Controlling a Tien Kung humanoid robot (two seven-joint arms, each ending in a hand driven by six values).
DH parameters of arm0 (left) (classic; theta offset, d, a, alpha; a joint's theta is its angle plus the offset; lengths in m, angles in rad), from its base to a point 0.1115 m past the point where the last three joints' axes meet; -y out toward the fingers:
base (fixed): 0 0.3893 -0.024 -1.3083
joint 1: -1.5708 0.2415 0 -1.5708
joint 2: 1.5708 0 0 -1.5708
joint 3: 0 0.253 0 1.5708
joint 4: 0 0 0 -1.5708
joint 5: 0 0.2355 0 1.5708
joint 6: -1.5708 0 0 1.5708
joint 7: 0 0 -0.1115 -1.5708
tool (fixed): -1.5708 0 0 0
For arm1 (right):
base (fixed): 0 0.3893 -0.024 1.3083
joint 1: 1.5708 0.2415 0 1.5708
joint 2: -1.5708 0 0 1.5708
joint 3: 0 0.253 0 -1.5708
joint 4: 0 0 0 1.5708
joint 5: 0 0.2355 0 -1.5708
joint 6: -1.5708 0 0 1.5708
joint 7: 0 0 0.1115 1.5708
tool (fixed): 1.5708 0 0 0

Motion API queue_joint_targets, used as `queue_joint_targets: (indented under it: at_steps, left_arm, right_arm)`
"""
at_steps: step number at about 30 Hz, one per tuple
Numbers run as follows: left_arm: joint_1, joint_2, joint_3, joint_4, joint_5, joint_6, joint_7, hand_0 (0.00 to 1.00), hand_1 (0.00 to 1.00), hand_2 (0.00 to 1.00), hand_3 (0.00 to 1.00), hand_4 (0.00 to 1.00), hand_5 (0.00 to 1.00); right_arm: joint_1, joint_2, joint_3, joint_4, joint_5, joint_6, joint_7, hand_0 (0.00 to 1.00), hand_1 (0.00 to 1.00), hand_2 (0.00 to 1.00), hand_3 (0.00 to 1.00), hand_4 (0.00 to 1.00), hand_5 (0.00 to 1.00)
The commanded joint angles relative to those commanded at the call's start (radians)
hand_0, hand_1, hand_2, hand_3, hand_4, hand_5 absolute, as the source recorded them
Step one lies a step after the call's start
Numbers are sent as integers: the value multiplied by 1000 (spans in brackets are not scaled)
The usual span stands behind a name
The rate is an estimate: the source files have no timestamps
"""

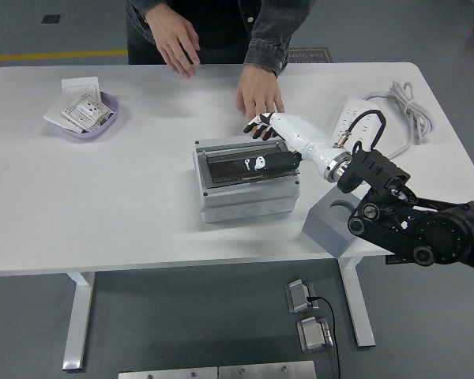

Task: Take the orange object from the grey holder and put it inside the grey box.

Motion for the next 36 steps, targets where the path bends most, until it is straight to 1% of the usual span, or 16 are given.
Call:
queue_joint_targets:
  at_steps: [5, 8, 11, 12, 15, 17, 18, 23, 24, 25, 27, 29, 30, 33, 35, 36]
  left_arm:
    - [4, -3, -12, 0, 9, 0, 3, 690, 729, 672, 801, 667, 106]
    - [7, -4, -19, 0, 15, 0, 4, 690, 728, 671, 800, 667, 106]
    - [9, -4, -22, 0, 16, 1, 3, 690, 728, 671, 800, 667, 106]
    - [9, -4, -22, 0, 15, 1, 3, 690, 728, 671, 798, 666, 105]
    - [9, -4, -7, 0, -1, 1, -2, 690, 728, 671, 798, 666, 105]
    - [7, -4, 5, 0, -15, 2, -6, 690, 728, 671, 798, 666, 105]
    - [7, -4, 11, 0, -21, 2, -7, 690, 728, 671, 796, 664, 103]
    - [6, -3, 8, 0, -22, 3, -9, 690, 728, 671, 796, 664, 103]
    - [6, -2, 4, 0, -19, 3, -8, 690, 728, 671, 794, 663, 104]
    - [7, -2, 1, 0, -17, 3, -8, 690, 728, 671, 794, 663, 104]
    - [8, 0, -10, 0, -7, 3, -8, 690, 728, 671, 794, 663, 104]
    - [8, 2, -17, 0, -1, 4, -8, 690, 728, 671, 794, 663, 104]
    - [8, 2, -19, 0, 0, 4, -8, 690, 728, 671, 794, 664, 104]
    - [8, 3, -18, 0, -2, 5, -9, 690, 728, 671, 794, 664, 104]
    - [8, 2, -17, 0, -4, 4, -9, 690, 728, 671, 794, 664, 104]
    - [8, 2, -16, 0, -5, 4, -9, 690, 728, 671, 795, 663, 105]
  right_arm:
    - [-106, -25, 158, 66, -106, 38, -52, 597, 580, 641, 704, 998, 653]
    - [-173, -31, 262, 110, -164, 42, -67, 597, 577, 640, 702, 998, 659]
    - [-246, -35, 370, 150, -199, 23, -58, 597, 577, 640, 702, 998, 659]
    - [-267, -34, 400, 159, -200, 14, -51, 592, 573, 634, 695, 998, 745]
    - [-335, -28, 498, 184, -175, -26, -15, 592, 573, 634, 695, 998, 745]
    - [-385, -16, 565, 203, -130, -59, 24, 592, 573, 634, 695, 998, 745]
    - [-406, -12, 595, 209, -110, -70, 39, 577, 560, 618, 676, 998, 851]
    - [-526, 14, 745, 226, 30, -113, 135, 577, 560, 618, 676, 998, 851]
    - [-546, 17, 767, 226, 58, -118, 153, 562, 536, 592, 653, 989, 822]
    - [-569, 20, 792, 221, 100, -123, 177, 562, 536, 592, 653, 989, 822]
    - [-612, 28, 829, 207, 175, -112, 229, 562, 536, 592, 653, 989, 822]
    - [-641, 37, 841, 201, 245, -92, 274, 562, 536, 592, 653, 989, 822]
    - [-652, 42, 843, 200, 287, -82, 298, 544, 517, 592, 653, 990, 802]
    - [-670, 60, 847, 213, 395, -58, 362, 544, 517, 592, 653, 990, 802]
    - [-674, 66, 850, 224, 472, -54, 388, 544, 517, 592, 653, 990, 802]
    - [-675, 68, 851, 230, 510, -53, 394, 471, 492, 647, 714, 992, 828]
